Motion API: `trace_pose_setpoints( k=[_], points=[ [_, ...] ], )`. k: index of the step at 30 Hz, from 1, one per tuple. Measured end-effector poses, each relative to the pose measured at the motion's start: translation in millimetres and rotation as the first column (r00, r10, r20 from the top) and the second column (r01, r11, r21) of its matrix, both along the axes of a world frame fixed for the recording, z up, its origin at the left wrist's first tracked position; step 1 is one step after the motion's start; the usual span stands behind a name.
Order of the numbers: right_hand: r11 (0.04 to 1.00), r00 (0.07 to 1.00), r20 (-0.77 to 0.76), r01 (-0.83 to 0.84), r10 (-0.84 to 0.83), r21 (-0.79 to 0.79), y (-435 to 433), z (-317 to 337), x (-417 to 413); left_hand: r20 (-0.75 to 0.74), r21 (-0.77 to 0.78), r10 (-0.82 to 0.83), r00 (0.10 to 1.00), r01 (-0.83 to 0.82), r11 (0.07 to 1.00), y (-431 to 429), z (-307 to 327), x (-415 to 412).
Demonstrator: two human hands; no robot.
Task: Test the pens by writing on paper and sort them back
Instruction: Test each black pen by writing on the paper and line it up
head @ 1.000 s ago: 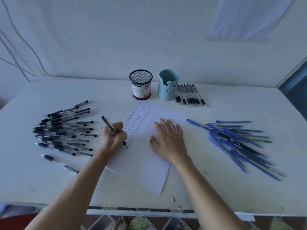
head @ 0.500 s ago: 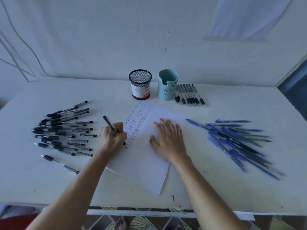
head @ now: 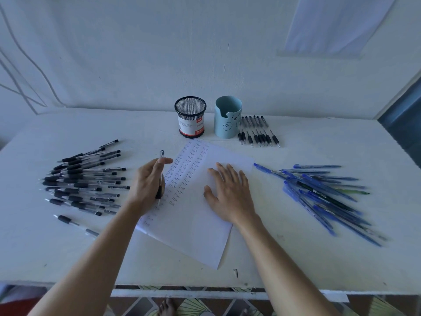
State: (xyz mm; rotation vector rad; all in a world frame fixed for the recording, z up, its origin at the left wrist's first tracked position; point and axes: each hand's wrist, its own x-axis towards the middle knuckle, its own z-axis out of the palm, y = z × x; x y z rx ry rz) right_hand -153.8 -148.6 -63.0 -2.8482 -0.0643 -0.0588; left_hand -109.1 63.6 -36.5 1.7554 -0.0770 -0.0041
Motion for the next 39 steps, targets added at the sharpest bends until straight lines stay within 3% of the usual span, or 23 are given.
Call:
trace_pose_setpoints(
  k=[4, 7, 10, 12, 16, 19, 22, 24, 27, 29, 30, 34, 39],
  points=[
    [1.000, 1.000, 0.001, -0.005, 0.005, 0.008, -1, 0, 0, 0.000, 0.028, -0.036, 0.999, 0.036, 0.999, 2, -5, 2],
    [0.996, 1.000, 0.010, 0.012, -0.013, 0.092, -2, 3, 0, -0.058, 0.264, -0.064, 0.996, 0.077, 0.961, -4, -5, 6],
    [0.966, 0.996, 0.040, 0.065, -0.077, 0.250, -3, 7, 0, -0.076, 0.631, -0.116, 0.990, 0.138, 0.763, -23, 1, 10],
    [0.936, 0.994, 0.043, 0.081, -0.102, 0.342, -5, 9, -1, -0.065, 0.755, -0.155, 0.986, 0.150, 0.639, -39, 3, 11],
    [0.801, 0.978, 0.031, 0.149, -0.204, 0.579, -12, 11, -2, -0.078, 0.832, -0.183, 0.980, 0.166, 0.530, -77, 10, 12],
    [0.741, 0.964, 0.039, 0.175, -0.262, 0.649, -16, 9, -2, -0.086, 0.853, -0.190, 0.978, 0.171, 0.494, -94, 15, 11],
    [0.750, 0.969, 0.058, 0.149, -0.242, 0.645, -18, 5, -1, -0.104, 0.845, -0.187, 0.977, 0.186, 0.502, -95, 16, 10],
    [0.779, 0.975, 0.077, 0.120, -0.211, 0.615, -18, 3, 0, -0.099, 0.807, -0.156, 0.983, 0.171, 0.565, -91, 16, 12],
    [0.832, 0.976, 0.135, 0.072, -0.174, 0.549, -17, 0, 4, 0.109, 0.753, -0.034, 0.993, -0.060, 0.655, -78, 8, 24],
    [0.883, 0.972, 0.180, 0.050, -0.150, 0.467, -14, -2, 8, 0.241, 0.766, -0.058, 0.969, -0.153, 0.624, -67, -1, 33],
    [0.906, 0.972, 0.186, 0.054, -0.144, 0.420, -12, -3, 9, 0.237, 0.794, -0.087, 0.968, -0.142, 0.591, -62, -5, 36],
    [0.968, 0.988, 0.111, 0.077, -0.106, 0.241, -7, -1, 8, 0.023, 0.884, -0.125, 0.992, 0.038, 0.466, -51, -16, 41],
    [0.944, 0.967, 0.089, 0.208, -0.237, 0.255, 2, 8, 11, 0.057, 0.895, -0.123, 0.991, 0.004, 0.445, -53, -16, 41]
  ],
)
